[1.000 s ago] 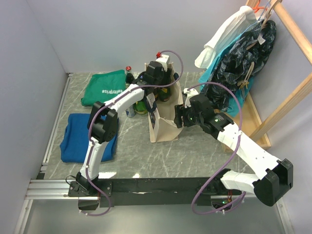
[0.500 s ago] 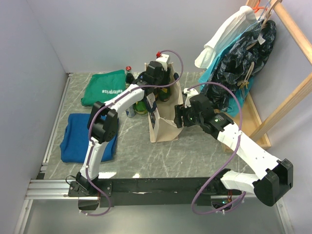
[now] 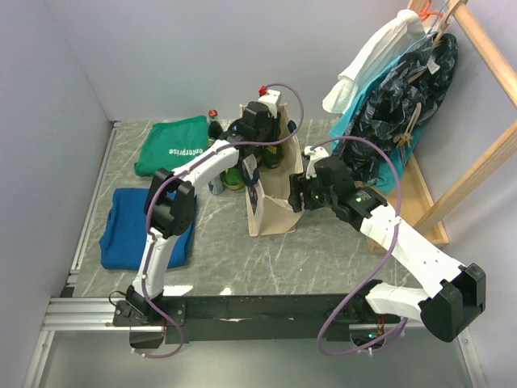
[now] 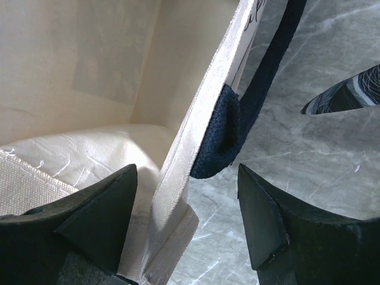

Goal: Take the beverage out of the canvas bag
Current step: Take out the drink from the canvas bag, then place the drink at the center of the board.

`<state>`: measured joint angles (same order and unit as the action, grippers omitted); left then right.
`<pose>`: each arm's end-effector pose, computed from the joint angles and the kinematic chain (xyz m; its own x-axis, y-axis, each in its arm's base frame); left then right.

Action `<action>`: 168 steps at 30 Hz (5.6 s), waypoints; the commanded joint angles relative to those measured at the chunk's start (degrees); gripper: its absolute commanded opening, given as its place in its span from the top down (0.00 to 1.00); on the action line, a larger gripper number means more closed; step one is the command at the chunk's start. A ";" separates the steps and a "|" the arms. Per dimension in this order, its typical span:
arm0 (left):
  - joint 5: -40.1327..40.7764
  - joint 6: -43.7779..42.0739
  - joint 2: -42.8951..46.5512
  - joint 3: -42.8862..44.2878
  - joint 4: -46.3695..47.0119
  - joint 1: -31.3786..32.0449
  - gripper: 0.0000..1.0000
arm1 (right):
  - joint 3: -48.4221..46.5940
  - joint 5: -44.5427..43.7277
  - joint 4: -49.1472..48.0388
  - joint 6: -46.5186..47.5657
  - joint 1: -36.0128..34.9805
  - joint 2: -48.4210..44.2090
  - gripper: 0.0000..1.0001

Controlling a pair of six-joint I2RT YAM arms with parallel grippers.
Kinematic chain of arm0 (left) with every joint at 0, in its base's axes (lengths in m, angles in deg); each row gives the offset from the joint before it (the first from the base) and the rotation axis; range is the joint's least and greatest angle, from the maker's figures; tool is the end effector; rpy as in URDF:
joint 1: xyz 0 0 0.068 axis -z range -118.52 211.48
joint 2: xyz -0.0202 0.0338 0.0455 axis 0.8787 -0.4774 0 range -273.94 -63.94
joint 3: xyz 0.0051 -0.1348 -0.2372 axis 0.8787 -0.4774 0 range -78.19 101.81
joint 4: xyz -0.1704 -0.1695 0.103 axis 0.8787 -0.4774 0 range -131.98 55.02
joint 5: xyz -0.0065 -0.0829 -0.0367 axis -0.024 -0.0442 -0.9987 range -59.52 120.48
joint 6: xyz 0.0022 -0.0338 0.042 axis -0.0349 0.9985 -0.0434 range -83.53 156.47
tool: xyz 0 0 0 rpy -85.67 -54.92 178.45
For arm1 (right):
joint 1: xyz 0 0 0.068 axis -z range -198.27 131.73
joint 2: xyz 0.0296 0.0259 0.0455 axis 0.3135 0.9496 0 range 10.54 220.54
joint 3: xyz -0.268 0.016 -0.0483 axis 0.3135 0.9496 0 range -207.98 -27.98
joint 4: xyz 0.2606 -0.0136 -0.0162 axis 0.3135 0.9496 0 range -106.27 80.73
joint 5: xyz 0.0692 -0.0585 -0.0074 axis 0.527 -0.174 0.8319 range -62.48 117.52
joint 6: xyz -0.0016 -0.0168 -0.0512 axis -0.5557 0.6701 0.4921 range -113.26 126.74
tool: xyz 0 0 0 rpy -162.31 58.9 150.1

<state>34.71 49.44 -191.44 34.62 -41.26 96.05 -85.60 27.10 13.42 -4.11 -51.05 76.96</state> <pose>0.4423 -0.3015 0.2797 -0.4015 0.0047 -0.9159 0.4299 0.8839 -0.1839 0.2116 0.1359 0.3090 -0.6149 -0.1720 -0.7696 -0.4284 0.8922 0.1429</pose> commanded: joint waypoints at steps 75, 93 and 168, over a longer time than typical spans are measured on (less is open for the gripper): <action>-18.73 -5.77 18.52 8.30 -14.10 2.08 0.99 | 0.32 -3.70 0.72 -0.49 -0.54 -1.99 0.26; -22.16 -4.19 23.97 9.35 -16.92 2.44 0.99 | 0.67 -4.67 0.81 -1.28 -0.45 -3.48 0.26; -4.85 -6.82 53.58 -11.74 -11.38 3.31 0.99 | 0.32 -4.58 0.37 -1.98 -0.54 -2.69 0.26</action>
<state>26.56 44.15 -143.88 22.40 -63.23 99.09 -85.58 23.07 13.81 -6.25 -51.13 75.06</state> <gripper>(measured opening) 0.378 0.740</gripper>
